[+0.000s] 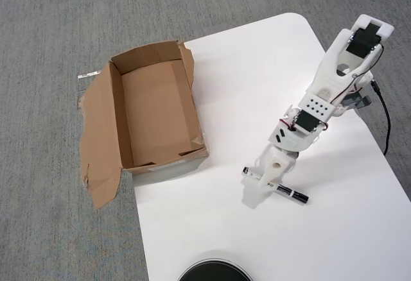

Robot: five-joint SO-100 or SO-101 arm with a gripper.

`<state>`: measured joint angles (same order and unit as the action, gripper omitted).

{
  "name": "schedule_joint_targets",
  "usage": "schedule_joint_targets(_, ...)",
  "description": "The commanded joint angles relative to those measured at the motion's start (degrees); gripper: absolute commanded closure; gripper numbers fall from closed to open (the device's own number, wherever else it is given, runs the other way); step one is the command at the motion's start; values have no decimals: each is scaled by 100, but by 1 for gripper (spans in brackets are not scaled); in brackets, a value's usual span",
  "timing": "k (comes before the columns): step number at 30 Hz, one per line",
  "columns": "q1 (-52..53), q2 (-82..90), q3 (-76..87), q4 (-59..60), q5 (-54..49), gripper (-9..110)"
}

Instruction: Grasp a pen and put it in the box.

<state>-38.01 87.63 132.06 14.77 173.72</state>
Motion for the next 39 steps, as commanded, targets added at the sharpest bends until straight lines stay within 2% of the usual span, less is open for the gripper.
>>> schedule_joint_targets(1,-163,-26,250,88,4,67)
schedule_joint_targets(8,-672,-105,127,105,-4,67)
schedule_joint_targets(19,-708,-132,-66,88,-4,67)
schedule_joint_targets(27,-1226,-281,-154,88,4,67)
schedule_joint_targets(39,-1411,-343,-268,18,40,67)
